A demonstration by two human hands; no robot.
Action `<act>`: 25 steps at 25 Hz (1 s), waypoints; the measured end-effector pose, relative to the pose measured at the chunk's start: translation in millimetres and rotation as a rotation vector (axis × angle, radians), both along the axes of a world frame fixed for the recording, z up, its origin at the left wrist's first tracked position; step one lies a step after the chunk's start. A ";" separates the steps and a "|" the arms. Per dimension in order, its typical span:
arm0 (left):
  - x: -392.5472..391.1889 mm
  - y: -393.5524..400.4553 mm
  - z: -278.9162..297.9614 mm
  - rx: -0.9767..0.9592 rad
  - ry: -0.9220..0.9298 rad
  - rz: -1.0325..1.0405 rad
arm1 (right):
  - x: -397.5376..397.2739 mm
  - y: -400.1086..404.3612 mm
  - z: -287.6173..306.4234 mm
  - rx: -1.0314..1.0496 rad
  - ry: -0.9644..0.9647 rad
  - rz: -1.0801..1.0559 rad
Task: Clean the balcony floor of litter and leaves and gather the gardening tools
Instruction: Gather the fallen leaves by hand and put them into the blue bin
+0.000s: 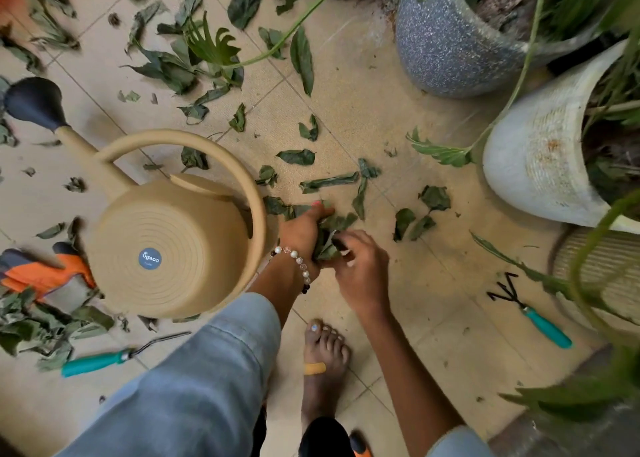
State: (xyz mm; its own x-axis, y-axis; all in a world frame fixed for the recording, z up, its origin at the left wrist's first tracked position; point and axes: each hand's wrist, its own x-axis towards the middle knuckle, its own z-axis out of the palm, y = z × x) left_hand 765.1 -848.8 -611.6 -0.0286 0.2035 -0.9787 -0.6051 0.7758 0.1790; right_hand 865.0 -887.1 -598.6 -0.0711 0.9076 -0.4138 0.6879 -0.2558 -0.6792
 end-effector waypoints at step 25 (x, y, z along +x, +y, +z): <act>-17.0 -20.5 -30.1 -0.028 0.142 -0.171 | 111.4 47.0 -102.4 -0.201 -0.158 -0.708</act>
